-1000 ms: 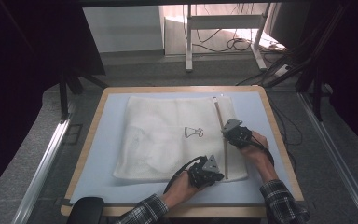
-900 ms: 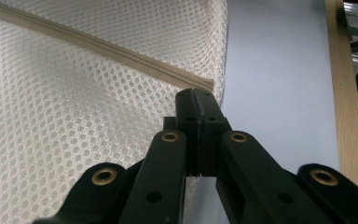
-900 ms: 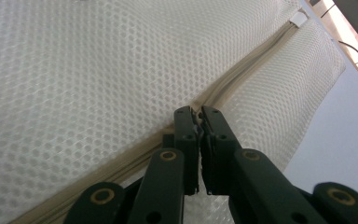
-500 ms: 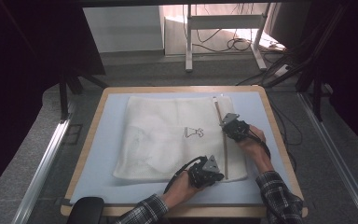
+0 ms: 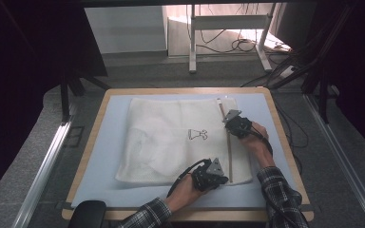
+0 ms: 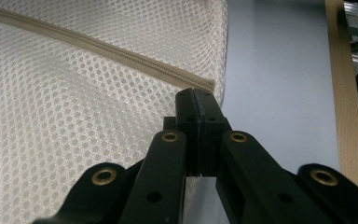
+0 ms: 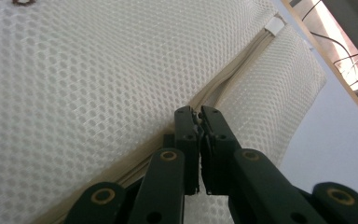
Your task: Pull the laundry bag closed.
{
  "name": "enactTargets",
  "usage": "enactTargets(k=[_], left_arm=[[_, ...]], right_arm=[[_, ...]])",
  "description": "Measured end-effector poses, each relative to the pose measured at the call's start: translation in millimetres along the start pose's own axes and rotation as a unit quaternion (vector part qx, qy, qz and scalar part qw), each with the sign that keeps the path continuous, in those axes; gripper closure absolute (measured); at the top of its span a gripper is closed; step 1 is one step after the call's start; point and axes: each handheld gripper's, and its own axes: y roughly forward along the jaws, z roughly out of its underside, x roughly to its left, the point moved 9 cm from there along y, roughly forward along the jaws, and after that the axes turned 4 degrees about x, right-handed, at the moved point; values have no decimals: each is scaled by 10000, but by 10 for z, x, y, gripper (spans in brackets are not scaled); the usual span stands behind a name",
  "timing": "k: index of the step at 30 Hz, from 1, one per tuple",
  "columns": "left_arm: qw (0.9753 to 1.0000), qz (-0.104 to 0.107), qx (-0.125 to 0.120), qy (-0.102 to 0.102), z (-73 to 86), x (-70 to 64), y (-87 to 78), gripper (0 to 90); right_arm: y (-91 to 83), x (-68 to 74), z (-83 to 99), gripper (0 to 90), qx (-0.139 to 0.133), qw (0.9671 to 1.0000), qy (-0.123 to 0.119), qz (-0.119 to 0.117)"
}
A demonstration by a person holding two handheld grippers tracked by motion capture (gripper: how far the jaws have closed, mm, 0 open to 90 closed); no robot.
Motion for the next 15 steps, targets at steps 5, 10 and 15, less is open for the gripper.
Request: enactTargets(k=[5,10,15], left_arm=[[10000,-5,-2,-4,0,-1,0,900],[10000,-13,8,6,1,-2,-1,900],[10000,-16,6,5,1,-2,-1,900]], right_arm=[[62,-59,-37,854,14,10000,19,5],[140,-127,-88,853,17,9999,63,90],[194,-166,-122,853,23,9999,68,131]])
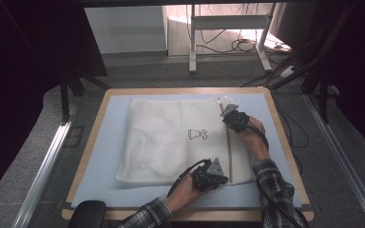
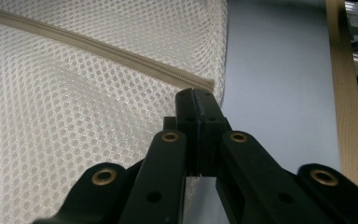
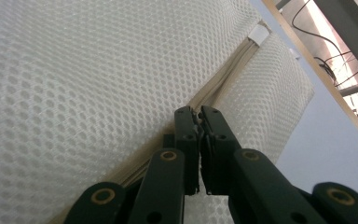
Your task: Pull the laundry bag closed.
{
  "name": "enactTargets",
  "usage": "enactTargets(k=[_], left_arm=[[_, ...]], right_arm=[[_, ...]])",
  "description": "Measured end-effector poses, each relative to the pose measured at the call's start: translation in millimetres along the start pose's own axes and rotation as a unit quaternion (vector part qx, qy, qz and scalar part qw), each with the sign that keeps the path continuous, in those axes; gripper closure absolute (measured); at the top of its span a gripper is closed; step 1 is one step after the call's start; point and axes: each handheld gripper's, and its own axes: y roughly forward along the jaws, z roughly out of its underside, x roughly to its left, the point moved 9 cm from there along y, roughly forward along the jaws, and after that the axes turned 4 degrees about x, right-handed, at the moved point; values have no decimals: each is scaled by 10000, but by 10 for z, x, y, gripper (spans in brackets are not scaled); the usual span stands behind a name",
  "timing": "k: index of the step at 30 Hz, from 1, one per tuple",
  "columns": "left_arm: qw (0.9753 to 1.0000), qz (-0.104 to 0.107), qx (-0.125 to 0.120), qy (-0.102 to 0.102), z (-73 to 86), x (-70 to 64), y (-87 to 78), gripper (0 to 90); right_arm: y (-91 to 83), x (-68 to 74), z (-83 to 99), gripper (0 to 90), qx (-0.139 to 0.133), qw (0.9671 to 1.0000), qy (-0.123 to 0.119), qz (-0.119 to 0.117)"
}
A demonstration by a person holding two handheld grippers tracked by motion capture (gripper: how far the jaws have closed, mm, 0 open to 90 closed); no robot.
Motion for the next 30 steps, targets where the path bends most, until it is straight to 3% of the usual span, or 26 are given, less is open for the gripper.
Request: enactTargets(k=[13,30], left_arm=[[10000,46,-7,-51,0,4,1,900],[10000,27,-5,-34,0,3,1,900]], right_arm=[[173,-168,-108,851,-9,10000,29,75],[282,-261,-181,848,-18,9999,57,154]])
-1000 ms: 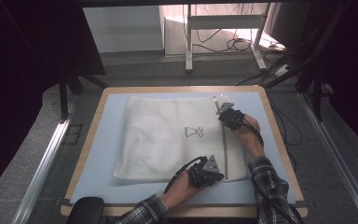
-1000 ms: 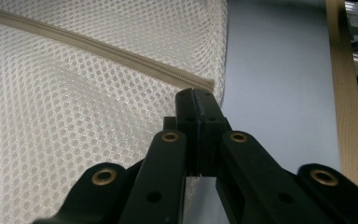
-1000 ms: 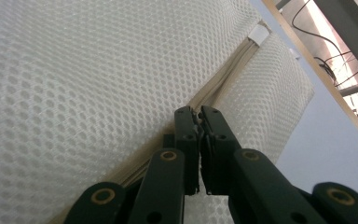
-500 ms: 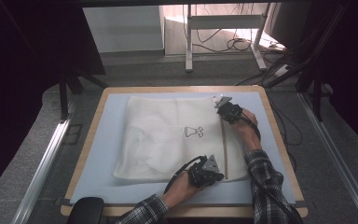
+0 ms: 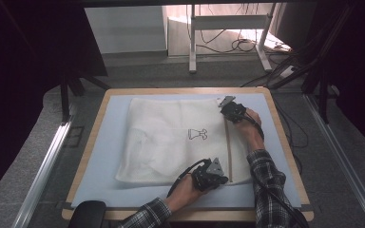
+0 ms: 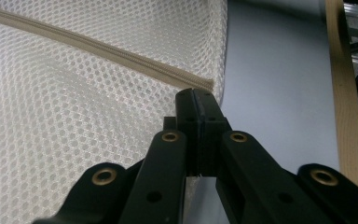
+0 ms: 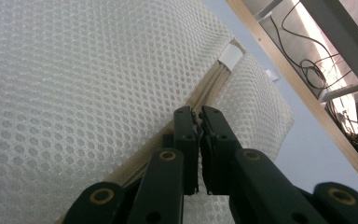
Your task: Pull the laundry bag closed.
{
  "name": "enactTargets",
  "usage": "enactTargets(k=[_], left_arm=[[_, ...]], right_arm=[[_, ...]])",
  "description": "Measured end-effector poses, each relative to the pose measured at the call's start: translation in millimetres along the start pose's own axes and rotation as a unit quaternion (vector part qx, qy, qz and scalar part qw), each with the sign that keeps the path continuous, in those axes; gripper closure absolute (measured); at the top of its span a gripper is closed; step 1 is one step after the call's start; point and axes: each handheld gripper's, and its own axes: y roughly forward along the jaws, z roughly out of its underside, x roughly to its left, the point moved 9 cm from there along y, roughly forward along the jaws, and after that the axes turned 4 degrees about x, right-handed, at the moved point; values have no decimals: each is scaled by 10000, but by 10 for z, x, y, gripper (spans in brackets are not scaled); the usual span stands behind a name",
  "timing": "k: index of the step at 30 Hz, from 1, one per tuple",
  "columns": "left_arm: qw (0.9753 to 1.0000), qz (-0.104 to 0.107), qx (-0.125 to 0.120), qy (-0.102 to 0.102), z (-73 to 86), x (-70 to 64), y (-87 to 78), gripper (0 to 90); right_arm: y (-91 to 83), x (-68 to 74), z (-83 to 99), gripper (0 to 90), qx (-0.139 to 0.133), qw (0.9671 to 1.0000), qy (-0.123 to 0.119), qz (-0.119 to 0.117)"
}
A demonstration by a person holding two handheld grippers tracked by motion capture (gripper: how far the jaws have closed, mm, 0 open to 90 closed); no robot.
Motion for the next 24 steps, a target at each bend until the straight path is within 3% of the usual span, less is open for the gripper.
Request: enactTargets(k=[13,24], left_arm=[[10000,12,3,-18,0,0,0,900],[10000,15,4,-23,1,0,0,900]], right_arm=[[87,-93,-80,845,35,9999,-111,121],[151,-139,-113,838,-6,9999,-67,140]])
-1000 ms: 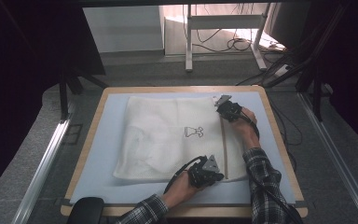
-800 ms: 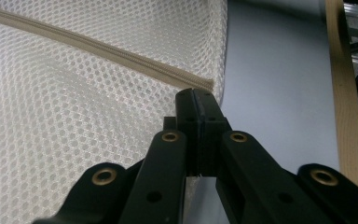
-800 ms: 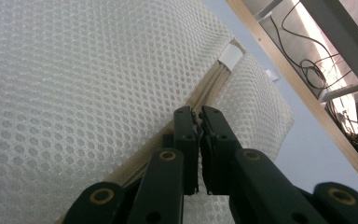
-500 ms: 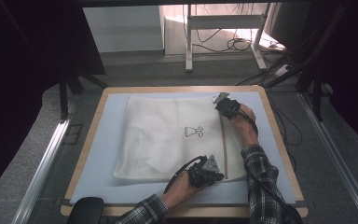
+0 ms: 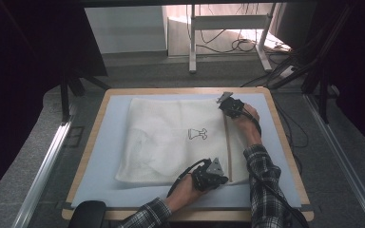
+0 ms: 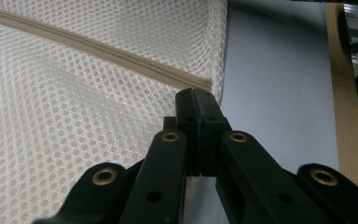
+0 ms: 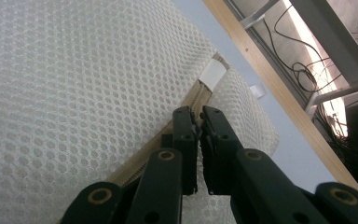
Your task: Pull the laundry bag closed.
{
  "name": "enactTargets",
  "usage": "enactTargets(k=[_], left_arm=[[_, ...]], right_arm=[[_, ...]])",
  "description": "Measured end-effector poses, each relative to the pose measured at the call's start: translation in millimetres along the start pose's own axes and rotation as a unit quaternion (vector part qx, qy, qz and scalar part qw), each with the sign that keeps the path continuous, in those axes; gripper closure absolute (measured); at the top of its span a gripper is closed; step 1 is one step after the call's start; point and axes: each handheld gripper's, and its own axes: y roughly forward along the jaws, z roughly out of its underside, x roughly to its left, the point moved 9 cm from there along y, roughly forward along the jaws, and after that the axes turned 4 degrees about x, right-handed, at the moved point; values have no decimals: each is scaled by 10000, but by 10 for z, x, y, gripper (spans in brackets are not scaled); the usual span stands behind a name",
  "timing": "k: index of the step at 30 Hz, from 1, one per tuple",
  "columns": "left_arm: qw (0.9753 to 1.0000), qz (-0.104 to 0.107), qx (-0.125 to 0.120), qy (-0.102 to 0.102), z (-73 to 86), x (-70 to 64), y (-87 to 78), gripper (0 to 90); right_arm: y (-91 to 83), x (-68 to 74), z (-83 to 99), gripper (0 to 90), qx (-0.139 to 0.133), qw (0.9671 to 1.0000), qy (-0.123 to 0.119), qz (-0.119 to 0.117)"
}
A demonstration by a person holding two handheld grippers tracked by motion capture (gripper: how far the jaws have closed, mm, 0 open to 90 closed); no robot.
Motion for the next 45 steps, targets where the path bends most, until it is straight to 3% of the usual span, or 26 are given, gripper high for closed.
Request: enactTargets(k=[23,31,37,41,45], left_arm=[[10000,20,-9,-12,0,2,1,900],[10000,31,9,-13,2,5,-1,900],[10000,26,0,-6,1,5,-2,900],[9999,-84,-5,75,-1,-4,-4,899],[9998,-170,-53,27,-7,8,-13,837]], right_arm=[[140,-76,-109,835,50,9999,-145,59],[218,-85,-156,837,119,9997,-120,183],[227,-83,-151,829,131,9998,-7,161],[220,-70,-152,806,158,9995,226,147],[196,-76,-147,760,133,9992,363,88]])
